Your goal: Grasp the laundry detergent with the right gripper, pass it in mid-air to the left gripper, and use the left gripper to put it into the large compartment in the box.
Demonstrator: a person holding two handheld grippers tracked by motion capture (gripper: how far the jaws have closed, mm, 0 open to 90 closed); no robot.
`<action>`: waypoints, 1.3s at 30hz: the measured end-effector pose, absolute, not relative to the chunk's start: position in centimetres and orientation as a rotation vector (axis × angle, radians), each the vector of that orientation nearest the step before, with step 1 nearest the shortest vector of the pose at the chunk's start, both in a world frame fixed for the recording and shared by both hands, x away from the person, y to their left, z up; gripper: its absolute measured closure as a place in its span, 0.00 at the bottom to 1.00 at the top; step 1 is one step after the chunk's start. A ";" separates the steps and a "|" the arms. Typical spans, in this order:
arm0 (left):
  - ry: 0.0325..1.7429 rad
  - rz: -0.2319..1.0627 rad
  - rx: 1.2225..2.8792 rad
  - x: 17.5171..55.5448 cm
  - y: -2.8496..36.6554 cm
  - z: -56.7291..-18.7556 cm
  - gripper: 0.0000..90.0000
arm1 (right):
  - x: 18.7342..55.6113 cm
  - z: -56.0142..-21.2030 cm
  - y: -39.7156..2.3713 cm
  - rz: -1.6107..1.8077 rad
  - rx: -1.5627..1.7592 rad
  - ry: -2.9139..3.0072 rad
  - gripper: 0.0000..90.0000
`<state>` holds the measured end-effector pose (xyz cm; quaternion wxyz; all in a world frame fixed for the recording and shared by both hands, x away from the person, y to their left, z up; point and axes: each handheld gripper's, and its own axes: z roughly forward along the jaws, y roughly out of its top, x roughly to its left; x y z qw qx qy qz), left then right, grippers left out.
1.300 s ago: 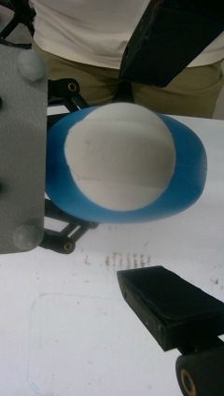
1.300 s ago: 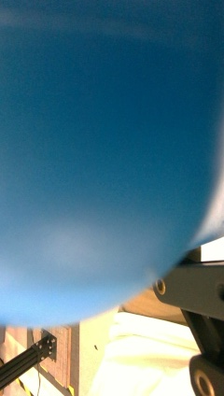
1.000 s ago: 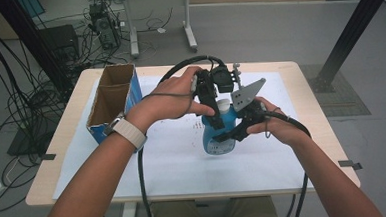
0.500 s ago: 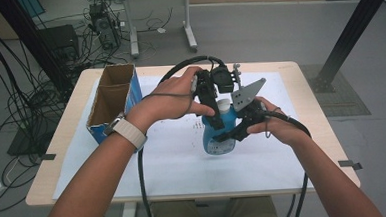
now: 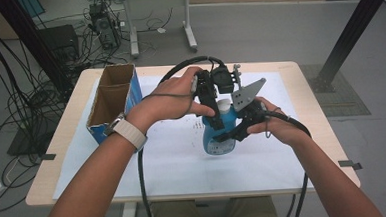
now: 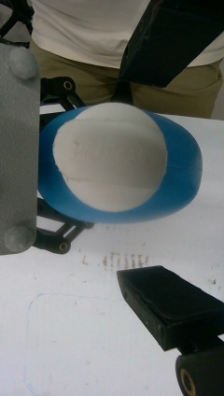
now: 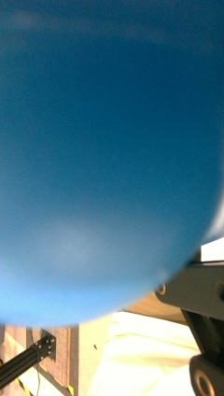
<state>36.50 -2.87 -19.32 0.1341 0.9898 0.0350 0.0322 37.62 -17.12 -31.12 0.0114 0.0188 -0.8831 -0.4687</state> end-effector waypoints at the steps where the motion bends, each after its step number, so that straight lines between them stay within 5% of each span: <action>1: 0.100 0.093 2.870 36.5 -2.9 -19.3 0.07 | 37.6 -31.1 -17.1 -1.461 0.059 -2.753 0.48; 39: 0.103 0.090 2.874 36.4 -2.8 -19.4 0.07 | 37.6 -31.2 -17.1 -1.447 0.056 -2.749 0.48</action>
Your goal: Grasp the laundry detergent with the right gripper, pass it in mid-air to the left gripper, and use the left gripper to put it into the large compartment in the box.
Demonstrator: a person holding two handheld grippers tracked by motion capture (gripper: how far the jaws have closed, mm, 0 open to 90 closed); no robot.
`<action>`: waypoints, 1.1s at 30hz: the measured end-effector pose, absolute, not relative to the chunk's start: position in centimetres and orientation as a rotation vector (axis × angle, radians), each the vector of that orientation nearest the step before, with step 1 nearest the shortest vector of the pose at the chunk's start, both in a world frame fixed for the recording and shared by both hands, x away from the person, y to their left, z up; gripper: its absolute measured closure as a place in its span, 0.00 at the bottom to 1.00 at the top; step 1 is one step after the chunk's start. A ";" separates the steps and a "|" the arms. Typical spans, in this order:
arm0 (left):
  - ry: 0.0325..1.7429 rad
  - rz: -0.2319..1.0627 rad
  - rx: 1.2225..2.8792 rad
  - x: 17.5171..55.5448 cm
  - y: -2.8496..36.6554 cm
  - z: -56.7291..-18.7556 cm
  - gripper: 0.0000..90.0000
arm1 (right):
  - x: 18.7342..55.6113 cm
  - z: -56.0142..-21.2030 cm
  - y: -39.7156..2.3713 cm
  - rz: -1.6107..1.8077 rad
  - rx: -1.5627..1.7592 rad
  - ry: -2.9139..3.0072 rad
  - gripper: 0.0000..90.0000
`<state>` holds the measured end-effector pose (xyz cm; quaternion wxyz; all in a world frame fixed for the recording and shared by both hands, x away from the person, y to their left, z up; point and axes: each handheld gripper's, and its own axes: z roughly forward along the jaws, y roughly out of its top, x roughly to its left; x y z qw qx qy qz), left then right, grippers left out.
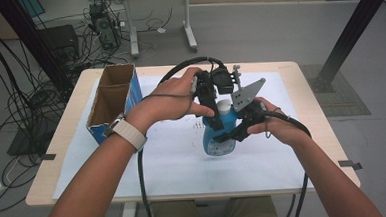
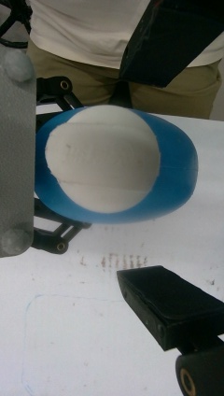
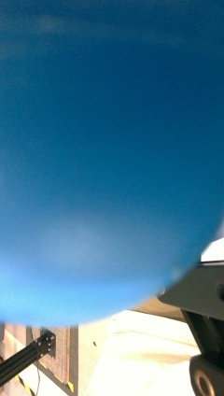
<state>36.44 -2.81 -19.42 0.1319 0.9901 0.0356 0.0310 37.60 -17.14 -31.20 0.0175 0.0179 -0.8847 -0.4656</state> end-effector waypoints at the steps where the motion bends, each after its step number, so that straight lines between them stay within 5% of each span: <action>1: 0.104 0.091 2.873 36.4 -2.8 -19.4 0.07 | 37.6 -31.2 -17.1 -1.446 0.056 -2.749 0.48; 33: 0.108 0.089 2.874 36.5 -2.8 -19.6 0.07 | 37.7 -31.4 -17.1 -1.433 0.053 -2.741 0.48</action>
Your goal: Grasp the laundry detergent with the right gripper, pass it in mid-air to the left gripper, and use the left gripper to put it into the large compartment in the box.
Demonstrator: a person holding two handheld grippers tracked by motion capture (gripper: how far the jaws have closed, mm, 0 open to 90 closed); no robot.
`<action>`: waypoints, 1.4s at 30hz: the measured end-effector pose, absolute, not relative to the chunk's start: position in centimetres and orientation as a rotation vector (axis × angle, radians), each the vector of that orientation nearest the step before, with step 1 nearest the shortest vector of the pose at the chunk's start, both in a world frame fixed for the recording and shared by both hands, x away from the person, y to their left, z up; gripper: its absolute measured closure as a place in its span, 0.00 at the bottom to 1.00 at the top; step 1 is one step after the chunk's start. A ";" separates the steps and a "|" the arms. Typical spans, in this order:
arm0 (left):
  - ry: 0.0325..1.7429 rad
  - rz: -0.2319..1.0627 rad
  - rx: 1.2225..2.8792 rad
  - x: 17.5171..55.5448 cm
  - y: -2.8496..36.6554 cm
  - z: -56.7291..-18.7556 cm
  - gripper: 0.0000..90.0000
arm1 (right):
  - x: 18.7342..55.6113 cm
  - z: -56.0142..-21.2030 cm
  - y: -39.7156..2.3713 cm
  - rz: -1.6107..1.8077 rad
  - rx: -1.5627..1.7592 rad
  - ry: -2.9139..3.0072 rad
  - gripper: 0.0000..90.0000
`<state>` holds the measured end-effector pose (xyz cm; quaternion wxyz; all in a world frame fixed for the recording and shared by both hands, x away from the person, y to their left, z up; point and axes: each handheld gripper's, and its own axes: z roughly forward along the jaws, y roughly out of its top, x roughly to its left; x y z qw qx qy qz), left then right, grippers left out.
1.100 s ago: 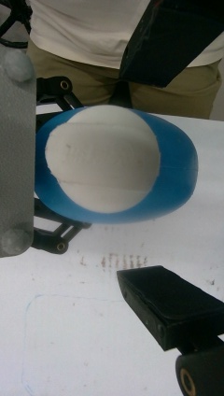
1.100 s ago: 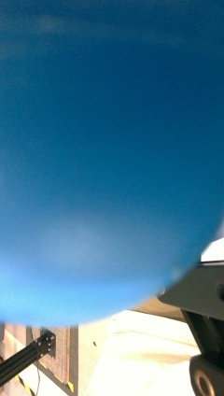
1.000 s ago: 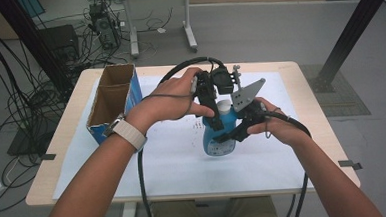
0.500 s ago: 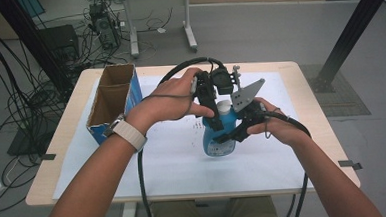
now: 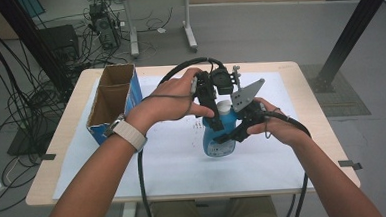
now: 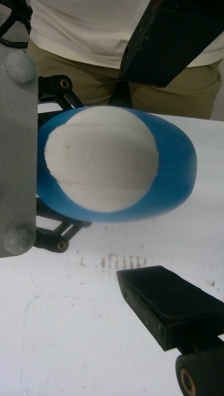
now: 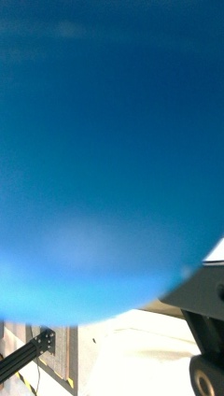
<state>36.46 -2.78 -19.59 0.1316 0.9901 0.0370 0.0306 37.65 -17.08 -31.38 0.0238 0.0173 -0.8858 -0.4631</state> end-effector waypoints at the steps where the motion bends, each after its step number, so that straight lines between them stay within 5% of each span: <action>1: 0.109 0.089 2.873 36.5 -2.8 -19.6 0.07 | 37.7 -31.4 -17.1 -1.433 0.054 -2.742 0.48; 42: 0.080 0.067 2.897 36.5 -3.8 -20.6 0.10 | 37.4 -31.1 -16.8 -1.428 0.047 -2.730 0.48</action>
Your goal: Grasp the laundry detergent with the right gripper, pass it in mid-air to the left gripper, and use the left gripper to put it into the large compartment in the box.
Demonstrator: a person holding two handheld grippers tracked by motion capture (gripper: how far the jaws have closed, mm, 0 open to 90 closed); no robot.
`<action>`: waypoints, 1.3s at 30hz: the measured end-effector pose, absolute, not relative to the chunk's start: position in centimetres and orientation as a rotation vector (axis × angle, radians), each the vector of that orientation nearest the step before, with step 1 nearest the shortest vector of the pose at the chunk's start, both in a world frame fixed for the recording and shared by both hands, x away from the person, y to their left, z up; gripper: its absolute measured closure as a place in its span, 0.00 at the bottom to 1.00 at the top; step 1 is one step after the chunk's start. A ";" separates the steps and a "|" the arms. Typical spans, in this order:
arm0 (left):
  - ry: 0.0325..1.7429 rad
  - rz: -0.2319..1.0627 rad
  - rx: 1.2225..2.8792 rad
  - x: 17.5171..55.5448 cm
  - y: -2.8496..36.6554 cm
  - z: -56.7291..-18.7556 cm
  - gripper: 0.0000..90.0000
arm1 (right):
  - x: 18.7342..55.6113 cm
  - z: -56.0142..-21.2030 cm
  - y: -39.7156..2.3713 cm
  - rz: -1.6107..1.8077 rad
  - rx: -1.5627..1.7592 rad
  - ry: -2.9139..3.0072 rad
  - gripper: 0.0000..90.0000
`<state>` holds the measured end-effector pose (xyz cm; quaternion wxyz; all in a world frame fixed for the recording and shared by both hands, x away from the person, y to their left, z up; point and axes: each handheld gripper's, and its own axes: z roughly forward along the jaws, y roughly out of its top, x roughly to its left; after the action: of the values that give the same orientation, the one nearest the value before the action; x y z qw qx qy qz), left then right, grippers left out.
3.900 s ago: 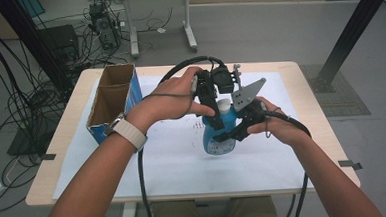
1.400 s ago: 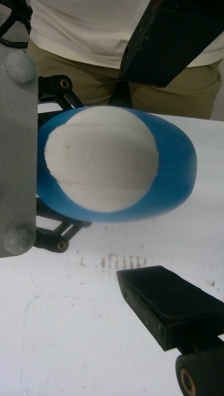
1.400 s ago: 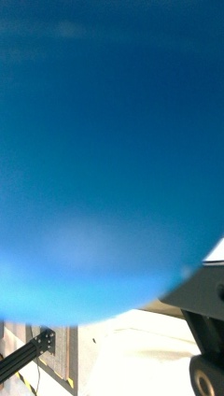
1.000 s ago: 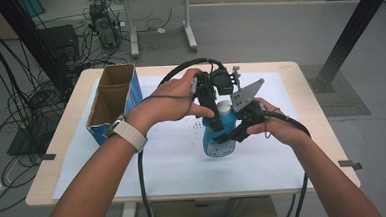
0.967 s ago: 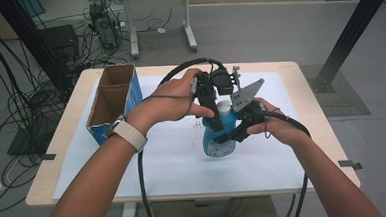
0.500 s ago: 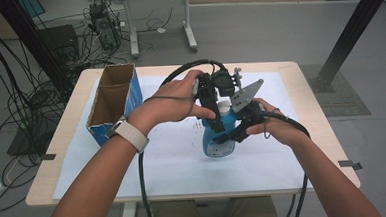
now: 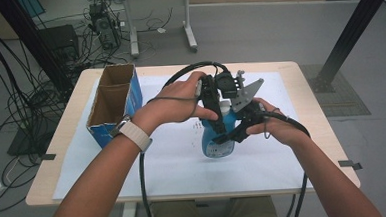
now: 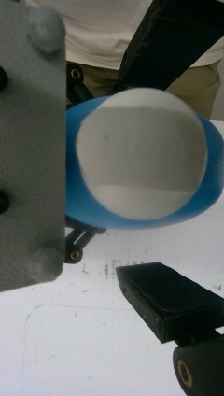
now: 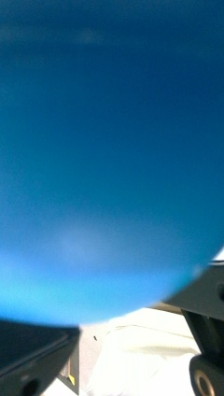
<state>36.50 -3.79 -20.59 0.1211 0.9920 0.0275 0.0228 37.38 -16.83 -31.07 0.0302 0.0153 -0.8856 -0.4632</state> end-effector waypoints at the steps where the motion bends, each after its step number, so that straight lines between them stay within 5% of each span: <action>1: 0.080 0.062 2.896 36.5 -3.8 -20.6 0.10 | 37.4 -31.0 -16.8 -1.431 0.051 -2.730 0.48; 39: 0.027 0.043 2.937 36.2 -4.7 -21.4 0.23 | 36.9 -30.4 -16.7 -1.433 0.080 -2.732 0.48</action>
<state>36.15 -4.65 -21.42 0.1020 0.9946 0.0092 0.0145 36.89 -16.67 -30.40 0.0276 0.0259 -0.8849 -0.4642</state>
